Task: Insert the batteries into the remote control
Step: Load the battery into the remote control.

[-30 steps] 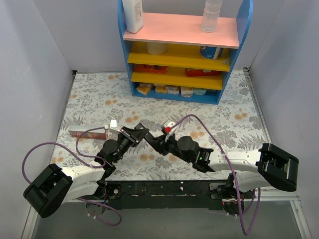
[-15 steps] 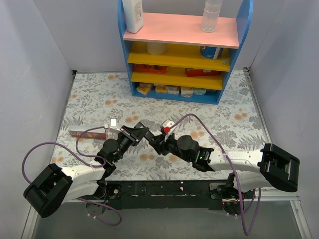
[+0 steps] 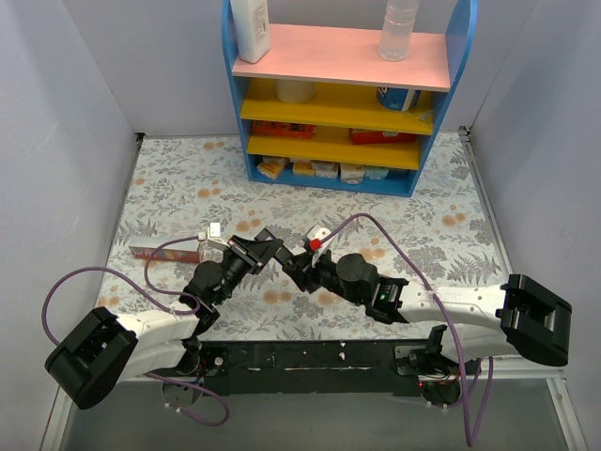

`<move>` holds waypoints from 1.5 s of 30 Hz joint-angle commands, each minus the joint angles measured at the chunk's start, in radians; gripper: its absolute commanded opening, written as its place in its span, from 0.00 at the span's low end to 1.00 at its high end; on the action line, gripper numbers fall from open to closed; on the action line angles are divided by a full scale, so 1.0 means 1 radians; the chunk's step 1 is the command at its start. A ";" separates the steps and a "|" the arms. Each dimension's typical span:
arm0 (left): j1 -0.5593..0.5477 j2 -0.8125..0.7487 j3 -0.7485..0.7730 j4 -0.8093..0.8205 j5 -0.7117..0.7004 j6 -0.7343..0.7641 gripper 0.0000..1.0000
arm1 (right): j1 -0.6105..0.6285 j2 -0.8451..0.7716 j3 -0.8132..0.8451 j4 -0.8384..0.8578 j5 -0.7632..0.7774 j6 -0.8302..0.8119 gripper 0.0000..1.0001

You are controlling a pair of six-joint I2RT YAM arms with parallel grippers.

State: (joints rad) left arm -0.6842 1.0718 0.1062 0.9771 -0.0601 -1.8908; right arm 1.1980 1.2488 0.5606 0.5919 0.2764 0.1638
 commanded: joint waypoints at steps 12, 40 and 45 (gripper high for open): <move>-0.023 -0.016 0.029 0.041 0.092 0.051 0.00 | -0.012 -0.015 0.107 -0.127 0.047 -0.023 0.45; -0.023 0.002 0.020 0.063 0.108 0.078 0.00 | -0.014 -0.089 0.208 -0.317 0.007 0.008 0.45; -0.023 0.014 0.020 0.075 0.112 0.075 0.00 | -0.020 -0.141 0.228 -0.395 0.035 0.051 0.42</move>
State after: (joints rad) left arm -0.7040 1.0782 0.1154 1.0164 0.0414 -1.8149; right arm 1.1851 1.1622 0.7242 0.2481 0.2871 0.1719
